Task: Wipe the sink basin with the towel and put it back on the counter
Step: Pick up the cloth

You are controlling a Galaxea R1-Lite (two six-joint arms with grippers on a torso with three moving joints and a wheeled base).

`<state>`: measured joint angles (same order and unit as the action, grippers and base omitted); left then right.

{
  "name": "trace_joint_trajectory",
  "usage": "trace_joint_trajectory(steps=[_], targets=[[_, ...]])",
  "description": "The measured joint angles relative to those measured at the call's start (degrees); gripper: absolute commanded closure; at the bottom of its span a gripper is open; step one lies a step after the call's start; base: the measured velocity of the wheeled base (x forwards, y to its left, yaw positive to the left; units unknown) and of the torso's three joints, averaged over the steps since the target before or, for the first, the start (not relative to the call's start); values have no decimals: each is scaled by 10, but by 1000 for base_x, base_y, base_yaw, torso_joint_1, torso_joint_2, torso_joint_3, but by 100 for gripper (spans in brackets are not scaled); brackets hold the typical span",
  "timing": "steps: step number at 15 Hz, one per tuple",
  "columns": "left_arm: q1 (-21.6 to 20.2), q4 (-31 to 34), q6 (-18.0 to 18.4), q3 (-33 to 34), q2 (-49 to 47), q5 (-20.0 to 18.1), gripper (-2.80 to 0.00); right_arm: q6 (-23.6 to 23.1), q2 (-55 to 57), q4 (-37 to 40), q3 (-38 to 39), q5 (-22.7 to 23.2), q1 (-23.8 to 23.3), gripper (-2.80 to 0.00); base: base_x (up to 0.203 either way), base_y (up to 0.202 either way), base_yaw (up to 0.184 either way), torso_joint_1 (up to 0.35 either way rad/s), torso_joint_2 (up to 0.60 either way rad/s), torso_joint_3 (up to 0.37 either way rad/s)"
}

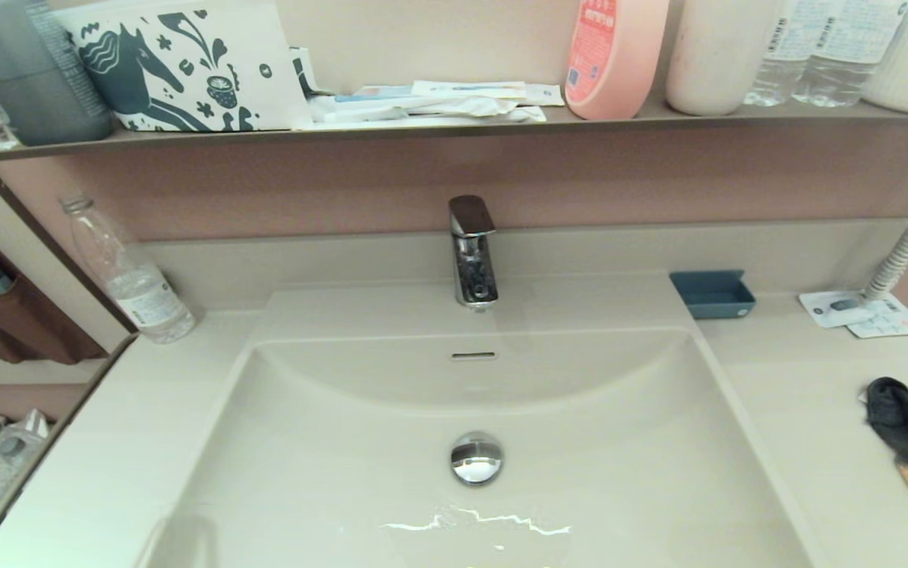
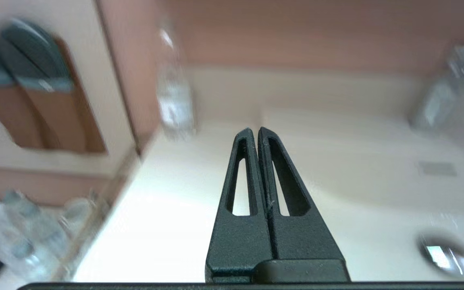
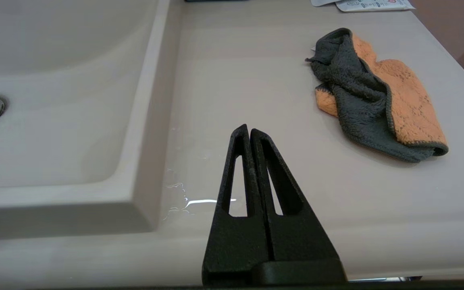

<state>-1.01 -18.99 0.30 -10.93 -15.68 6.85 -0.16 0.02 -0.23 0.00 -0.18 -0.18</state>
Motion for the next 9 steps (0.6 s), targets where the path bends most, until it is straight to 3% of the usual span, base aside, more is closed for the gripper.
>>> trace_joint_trajectory(steps=[4,7,9], targets=[[3,73,-5,44,85,-52,0,0,0,0,0,0,0,0,0,0,0,0,0,0],[4,128,-6,68,134,-72,0,0,0,0,0,0,0,0,0,0,0,0,0,0],[4,130,-6,87,148,-73,0,0,0,0,0,0,0,0,0,0,0,0,0,0]])
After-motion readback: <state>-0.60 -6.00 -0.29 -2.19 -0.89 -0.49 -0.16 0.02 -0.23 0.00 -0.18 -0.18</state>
